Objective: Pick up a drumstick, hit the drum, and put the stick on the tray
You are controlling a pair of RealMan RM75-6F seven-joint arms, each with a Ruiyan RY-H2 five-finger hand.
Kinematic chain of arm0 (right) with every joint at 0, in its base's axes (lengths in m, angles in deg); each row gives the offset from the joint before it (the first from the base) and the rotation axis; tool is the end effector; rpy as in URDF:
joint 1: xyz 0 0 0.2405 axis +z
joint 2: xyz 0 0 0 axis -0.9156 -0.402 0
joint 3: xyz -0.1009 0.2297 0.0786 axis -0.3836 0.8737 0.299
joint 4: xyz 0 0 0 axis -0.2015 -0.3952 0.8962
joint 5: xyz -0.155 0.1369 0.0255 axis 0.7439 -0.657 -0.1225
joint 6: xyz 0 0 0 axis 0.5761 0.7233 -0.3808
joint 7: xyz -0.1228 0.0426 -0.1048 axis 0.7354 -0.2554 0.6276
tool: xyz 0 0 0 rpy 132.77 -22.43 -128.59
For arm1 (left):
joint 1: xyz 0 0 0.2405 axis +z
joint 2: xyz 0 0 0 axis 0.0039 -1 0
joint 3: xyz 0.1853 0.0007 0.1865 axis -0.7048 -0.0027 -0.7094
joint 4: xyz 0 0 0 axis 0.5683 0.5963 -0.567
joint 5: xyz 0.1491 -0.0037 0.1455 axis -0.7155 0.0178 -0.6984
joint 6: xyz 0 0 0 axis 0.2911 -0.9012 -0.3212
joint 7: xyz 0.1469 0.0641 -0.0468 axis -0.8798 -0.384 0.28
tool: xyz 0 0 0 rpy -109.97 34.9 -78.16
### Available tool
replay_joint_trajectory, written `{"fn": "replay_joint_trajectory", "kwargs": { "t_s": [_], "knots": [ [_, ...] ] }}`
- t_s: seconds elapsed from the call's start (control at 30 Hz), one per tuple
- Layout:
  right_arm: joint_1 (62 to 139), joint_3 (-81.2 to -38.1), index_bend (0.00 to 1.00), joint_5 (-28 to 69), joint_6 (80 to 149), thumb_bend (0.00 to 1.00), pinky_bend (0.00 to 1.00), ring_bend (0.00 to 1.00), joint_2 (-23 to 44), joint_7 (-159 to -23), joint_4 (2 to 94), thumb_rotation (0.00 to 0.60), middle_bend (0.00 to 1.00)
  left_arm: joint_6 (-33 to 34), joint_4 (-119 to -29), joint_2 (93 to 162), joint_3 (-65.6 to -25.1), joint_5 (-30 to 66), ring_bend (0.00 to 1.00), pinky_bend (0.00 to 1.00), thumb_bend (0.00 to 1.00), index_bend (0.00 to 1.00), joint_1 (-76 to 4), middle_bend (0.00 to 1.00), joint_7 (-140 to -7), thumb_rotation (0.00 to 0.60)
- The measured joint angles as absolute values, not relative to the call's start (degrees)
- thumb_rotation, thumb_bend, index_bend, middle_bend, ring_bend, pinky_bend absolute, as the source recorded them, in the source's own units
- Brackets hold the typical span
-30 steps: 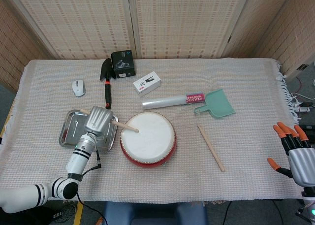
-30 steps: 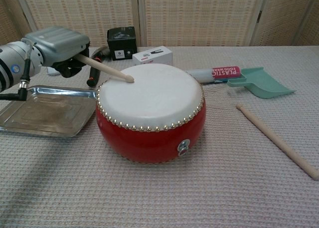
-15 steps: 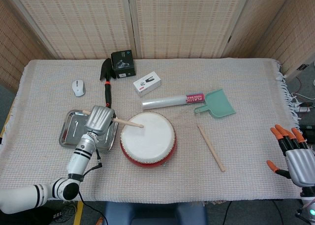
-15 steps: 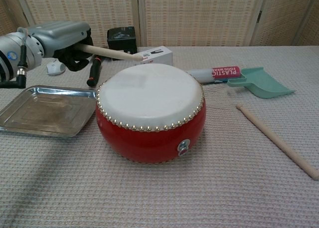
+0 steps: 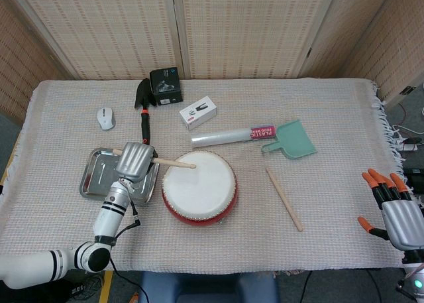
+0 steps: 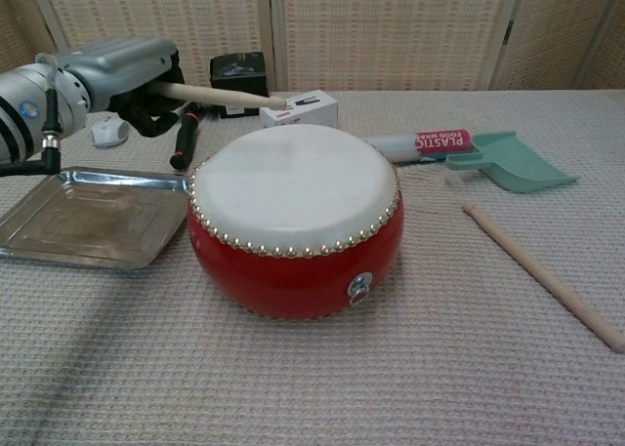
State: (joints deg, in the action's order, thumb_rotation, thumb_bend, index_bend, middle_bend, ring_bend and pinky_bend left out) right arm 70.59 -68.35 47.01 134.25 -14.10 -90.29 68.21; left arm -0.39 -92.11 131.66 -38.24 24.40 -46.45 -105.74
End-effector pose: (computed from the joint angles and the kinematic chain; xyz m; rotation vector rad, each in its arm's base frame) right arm -0.3129 -0.1961 0.1814 1.4633 -0.8781 0.8585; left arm -0.1096 0.3934 0.0230 -1.6874 -0.7963 -0.9666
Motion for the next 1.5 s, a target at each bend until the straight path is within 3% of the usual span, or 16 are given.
{"fn": "replay_joint_trajectory", "kwargs": {
  "t_s": [0.4, 0.63, 0.8, 1.0, 1.13, 1.37, 1.5],
  "knots": [
    [70.38, -68.33, 0.00, 46.88, 134.53, 0.21, 0.00, 0.00, -14.00, -90.51, 67.99, 0.600, 0.02, -0.81, -87.40, 133.82, -42.54, 22.78, 1.00, 1.00, 0.71, 1.00, -47.57, 1.00, -119.89, 0.600],
    [70.67, -68.29, 0.00, 47.12, 134.26, 0.21, 0.00, 0.00, -13.81, -90.63, 67.91, 0.600, 0.02, -1.34, -90.86, 132.13, -39.30, 23.48, 1.00, 1.00, 0.71, 1.00, -46.07, 1.00, -108.19, 0.600],
    [70.74, -68.25, 0.00, 46.87, 134.05, 0.21, 0.00, 0.00, -13.68, -90.66, 67.81, 0.600, 0.02, -0.80, -90.67, 131.50, -39.74, 22.71, 1.00, 1.00, 0.71, 1.00, -46.05, 1.00, -102.72, 0.600],
    [70.73, -68.21, 0.00, 46.58, 133.94, 0.21, 0.00, 0.00, -13.68, -90.61, 67.82, 0.600, 0.02, -0.38, -85.81, 132.91, -43.53, 19.62, 1.00, 1.00, 0.71, 1.00, -46.72, 1.00, -113.03, 0.600],
    [70.77, -68.19, 0.00, 46.76, 134.03, 0.21, 0.00, 0.00, -13.62, -90.58, 67.81, 0.600, 0.02, -0.61, -85.93, 133.06, -43.36, 19.73, 1.00, 1.00, 0.71, 1.00, -46.32, 1.00, -116.64, 0.600],
    [70.88, -68.21, 0.00, 46.97, 134.02, 0.21, 0.00, 0.00, -13.52, -90.73, 67.80, 0.600, 0.02, -0.19, -91.39, 130.88, -38.71, 22.08, 1.00, 1.00, 0.71, 1.00, -44.57, 1.00, -102.27, 0.600],
    [70.94, -68.35, 0.00, 47.07, 133.79, 0.21, 0.00, 0.00, -13.54, -91.42, 67.76, 0.600, 0.02, 0.87, -92.89, 129.96, -38.10, 23.30, 1.00, 1.00, 0.70, 1.00, -44.35, 1.00, -94.89, 0.600]
  ]
}}
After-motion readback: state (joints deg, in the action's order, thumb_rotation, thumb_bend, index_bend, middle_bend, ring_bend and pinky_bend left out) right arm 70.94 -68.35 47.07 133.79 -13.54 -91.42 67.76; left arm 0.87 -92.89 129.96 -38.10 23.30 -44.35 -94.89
